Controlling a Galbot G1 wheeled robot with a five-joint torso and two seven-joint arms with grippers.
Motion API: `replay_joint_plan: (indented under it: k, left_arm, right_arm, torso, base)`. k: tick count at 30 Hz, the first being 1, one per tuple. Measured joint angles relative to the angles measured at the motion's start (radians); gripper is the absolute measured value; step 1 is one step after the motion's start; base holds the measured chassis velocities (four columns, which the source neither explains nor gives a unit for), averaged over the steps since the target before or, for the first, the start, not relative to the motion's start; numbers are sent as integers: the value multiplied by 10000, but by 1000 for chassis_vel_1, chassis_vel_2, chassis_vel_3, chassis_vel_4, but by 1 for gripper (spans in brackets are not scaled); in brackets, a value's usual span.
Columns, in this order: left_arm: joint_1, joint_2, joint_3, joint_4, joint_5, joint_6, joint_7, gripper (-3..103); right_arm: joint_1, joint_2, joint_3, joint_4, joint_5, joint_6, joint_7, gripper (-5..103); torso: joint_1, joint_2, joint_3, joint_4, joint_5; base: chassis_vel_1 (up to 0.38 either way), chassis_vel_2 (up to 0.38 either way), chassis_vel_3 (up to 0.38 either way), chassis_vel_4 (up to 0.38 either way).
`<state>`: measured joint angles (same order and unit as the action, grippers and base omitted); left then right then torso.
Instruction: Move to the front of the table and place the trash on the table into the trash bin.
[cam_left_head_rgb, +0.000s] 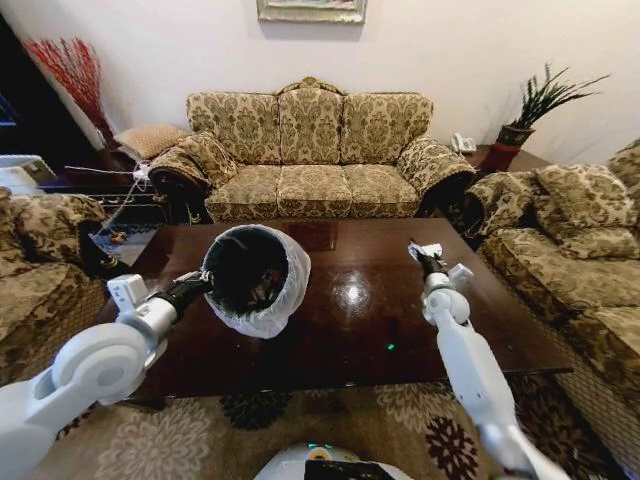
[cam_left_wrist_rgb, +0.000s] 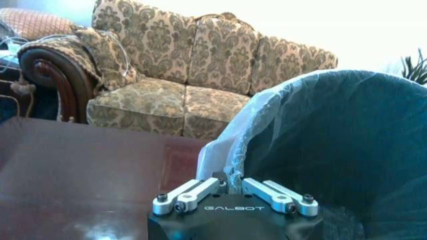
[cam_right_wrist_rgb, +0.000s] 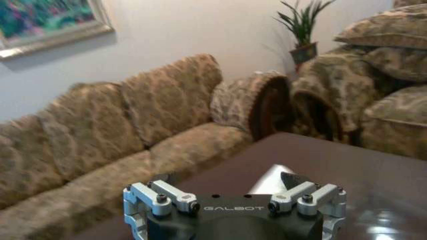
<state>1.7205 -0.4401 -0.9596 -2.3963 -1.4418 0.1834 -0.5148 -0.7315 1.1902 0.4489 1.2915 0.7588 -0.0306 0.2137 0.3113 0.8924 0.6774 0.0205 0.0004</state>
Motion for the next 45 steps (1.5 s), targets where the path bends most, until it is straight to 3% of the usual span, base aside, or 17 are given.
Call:
replay_joint_plan:
  k: [3,8,10,14,24,34,40,45]
  left_arm:
    - [-2,-276,95,-6,191,-11,128,0]
    - [39,-545,62,-152,268,-11,185,0]
    - [87,-638,2,-202,288,-11,191,0]
    - [256,-1024,-76,-263,540,-16,289,0]
    - [231,-1457,28,-362,755,-38,471,0]
    - [391,-1871,179,-270,1114,-88,718,0]
    - [392,-1888,199,-257,1125,-97,726,0]
    - [543,-2022,111,-265,1212,-151,773,0]
  right_arm:
    - [330,8,-49,-605,270,166,23,100]
    - [882,84,-164,-1172,145,127,713,100]
    - [933,74,-174,-1278,-16,127,615,100]
    - [831,-52,-182,-1567,-255,247,-306,100]
    - [690,-119,-548,-1787,-397,22,-354,100]
    - [921,90,-918,-2607,-2116,412,-1271,100]
    - [1847,742,-947,-3752,-3046,349,-722,100]
    - [2395,892,-982,-4353,-2848,-370,-607,101]
  torso:
    - [-3,1,-2,-2,-5]
    - [-3,0,-2,-6,4]
    - [-3,1,-2,-6,6]
    - [-2,0,-1,-5,-5]
    - [-4,1,-3,3,-6]
    - [4,0,1,-3,-6]
    - [10,-2,4,0,-4]
    - [-17,5,-10,1,-8]
  base:
    - [-251,-245,232,208]
    - [-221,-236,194,198]
    - [-168,-116,118,101]
    - [-31,-37,26,11]
    - [-4,59,24,-39]
    - [-153,123,130,-143]
    - [-59,63,48,-51]
    - [0,0,0,0]
